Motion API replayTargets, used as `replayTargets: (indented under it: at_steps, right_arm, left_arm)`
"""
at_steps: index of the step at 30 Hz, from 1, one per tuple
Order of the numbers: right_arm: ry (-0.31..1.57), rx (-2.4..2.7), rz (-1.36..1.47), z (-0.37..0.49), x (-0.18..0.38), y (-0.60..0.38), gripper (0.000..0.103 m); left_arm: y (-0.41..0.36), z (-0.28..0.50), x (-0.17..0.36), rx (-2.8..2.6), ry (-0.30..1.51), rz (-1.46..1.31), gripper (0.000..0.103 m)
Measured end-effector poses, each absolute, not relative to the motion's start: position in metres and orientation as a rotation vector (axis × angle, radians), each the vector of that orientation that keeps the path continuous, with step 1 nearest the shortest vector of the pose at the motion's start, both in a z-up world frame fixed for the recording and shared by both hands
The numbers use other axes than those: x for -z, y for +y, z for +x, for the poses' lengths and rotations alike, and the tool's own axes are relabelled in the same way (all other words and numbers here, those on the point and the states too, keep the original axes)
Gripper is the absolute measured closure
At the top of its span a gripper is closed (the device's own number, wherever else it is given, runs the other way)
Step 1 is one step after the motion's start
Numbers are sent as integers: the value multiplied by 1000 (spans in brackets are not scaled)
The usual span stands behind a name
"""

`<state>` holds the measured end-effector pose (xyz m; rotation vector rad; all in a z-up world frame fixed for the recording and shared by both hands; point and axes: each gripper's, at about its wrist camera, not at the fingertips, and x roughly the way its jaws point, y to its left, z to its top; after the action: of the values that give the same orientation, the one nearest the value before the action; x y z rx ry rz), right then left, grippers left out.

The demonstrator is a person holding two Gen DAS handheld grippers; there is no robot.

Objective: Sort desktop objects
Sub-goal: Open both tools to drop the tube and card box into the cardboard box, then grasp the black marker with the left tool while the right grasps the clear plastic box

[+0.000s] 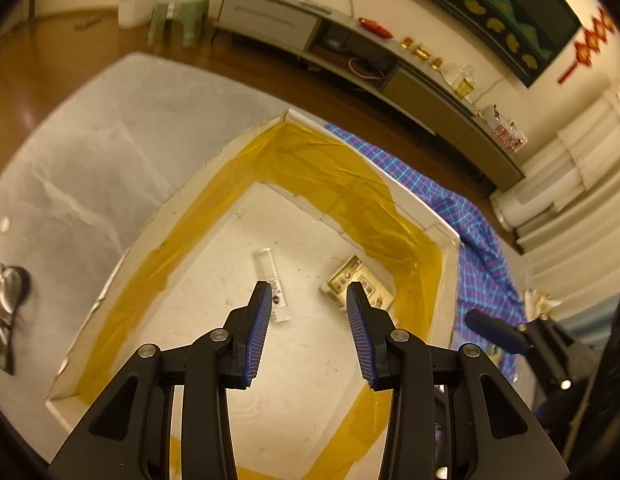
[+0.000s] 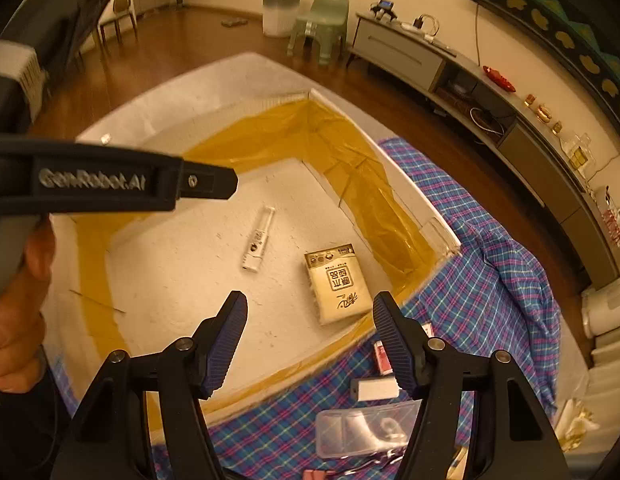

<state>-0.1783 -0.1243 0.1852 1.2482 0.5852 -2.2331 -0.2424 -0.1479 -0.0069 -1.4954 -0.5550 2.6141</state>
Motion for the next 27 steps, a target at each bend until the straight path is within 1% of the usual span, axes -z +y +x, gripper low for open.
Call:
replayTargets:
  at_steps: [8, 11, 14, 18, 21, 27]
  right_arm:
    - [394, 2344, 1062, -131, -207, -84, 35]
    - [335, 2372, 984, -114, -209, -71, 35]
    - [281, 2397, 915, -98, -213, -56, 34]
    - [190, 2413, 832, -80, -216, -34, 33]
    - [133, 2424, 783, -66, -217, -15, 33]
    - [1, 2488, 762, -59, -212, 38, 33]
  left_arm:
    - [-124, -210, -24, -2747, -332, -1320, 62]
    - [-114, -199, -32, -2775, -270, -1250, 62]
    - [-105, -186, -38, -2765, -264, -1186, 62]
    - [-87, -165, -39, -2759, -227, -1103, 62]
    - [-66, -146, -37, -2727, -127, -1053, 62]
    - [-31, -116, -32, -2623, -27, -989, 62]
